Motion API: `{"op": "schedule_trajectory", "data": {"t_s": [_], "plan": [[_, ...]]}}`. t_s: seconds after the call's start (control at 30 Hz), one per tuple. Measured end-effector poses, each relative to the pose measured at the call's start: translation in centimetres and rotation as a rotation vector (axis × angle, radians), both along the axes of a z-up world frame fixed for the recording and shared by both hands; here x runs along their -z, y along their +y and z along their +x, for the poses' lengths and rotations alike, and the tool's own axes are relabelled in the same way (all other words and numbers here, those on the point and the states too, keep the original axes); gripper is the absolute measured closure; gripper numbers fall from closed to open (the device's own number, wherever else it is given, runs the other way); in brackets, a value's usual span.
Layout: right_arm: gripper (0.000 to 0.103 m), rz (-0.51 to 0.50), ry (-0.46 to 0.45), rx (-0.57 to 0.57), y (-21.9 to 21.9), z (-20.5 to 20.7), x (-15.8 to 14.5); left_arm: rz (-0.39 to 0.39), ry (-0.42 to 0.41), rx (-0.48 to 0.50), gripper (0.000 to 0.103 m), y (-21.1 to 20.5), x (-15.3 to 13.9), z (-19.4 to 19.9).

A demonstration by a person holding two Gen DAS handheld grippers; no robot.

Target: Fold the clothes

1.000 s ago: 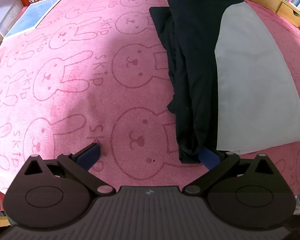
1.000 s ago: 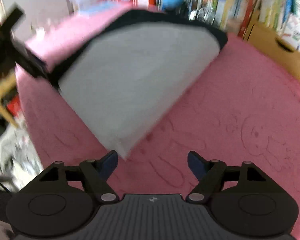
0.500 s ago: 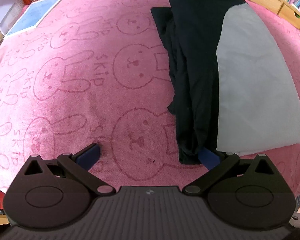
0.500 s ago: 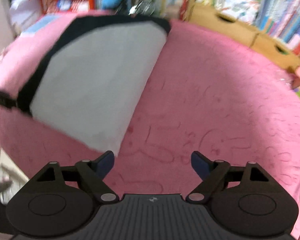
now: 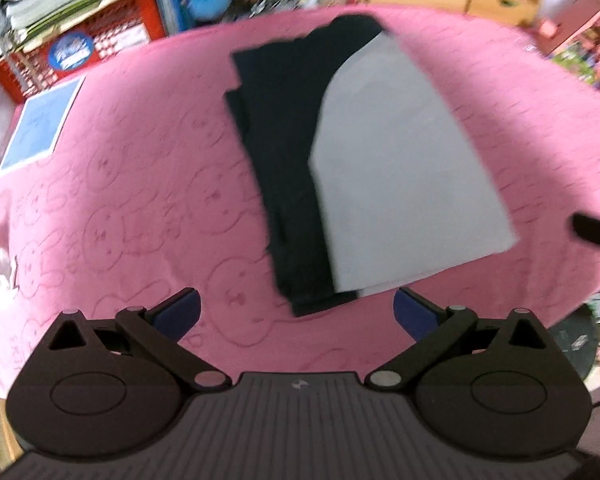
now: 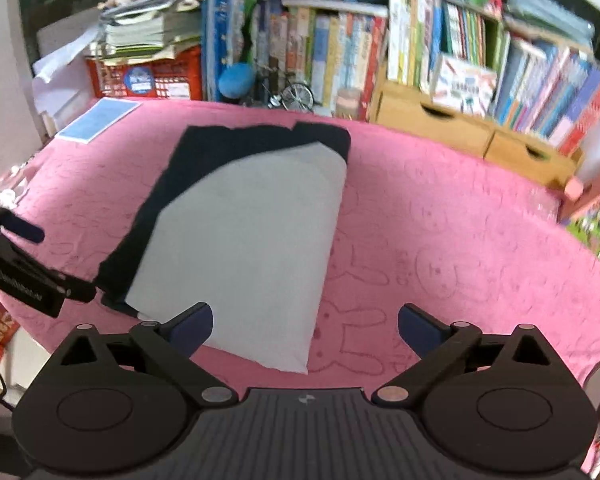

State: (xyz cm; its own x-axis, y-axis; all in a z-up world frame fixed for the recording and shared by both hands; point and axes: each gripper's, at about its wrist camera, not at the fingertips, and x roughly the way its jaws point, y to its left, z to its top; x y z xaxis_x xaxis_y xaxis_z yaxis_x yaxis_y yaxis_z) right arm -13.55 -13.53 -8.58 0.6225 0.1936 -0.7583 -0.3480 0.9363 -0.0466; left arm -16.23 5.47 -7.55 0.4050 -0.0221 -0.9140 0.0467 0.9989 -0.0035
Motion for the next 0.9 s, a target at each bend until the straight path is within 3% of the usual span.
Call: {"op": "schedule_trajectory", "data": {"t_s": [0.2, 0.37, 0.43, 0.67, 0.9], "plan": [[0.0, -0.006, -0.059, -0.022, 1.4, -1.2, -2.4, -0.049, -0.076, 0.031, 0.0, -0.5, -1.2, 2.7], [0.0, -0.011, -0.075, -0.038, 2.2, -1.3, -3.1, 0.02, -0.096, 0.045, 0.0, -1.4, -0.9, 3.5], [0.0, 0.003, -0.041, -0.034, 2.3, -0.9, -2.9, 0.047, -0.089, 0.042, 0.0, -1.8, -0.9, 3.6], [0.0, 0.007, -0.014, -0.026, 2.7, -0.5, -2.7, 0.044, -0.083, 0.022, 0.0, -1.6, -0.8, 4.3], [0.0, -0.029, -0.017, -0.039, 3.3, -0.4, -2.9, 0.158, -0.114, 0.051, 0.0, -2.8, -1.4, 3.8]]}}
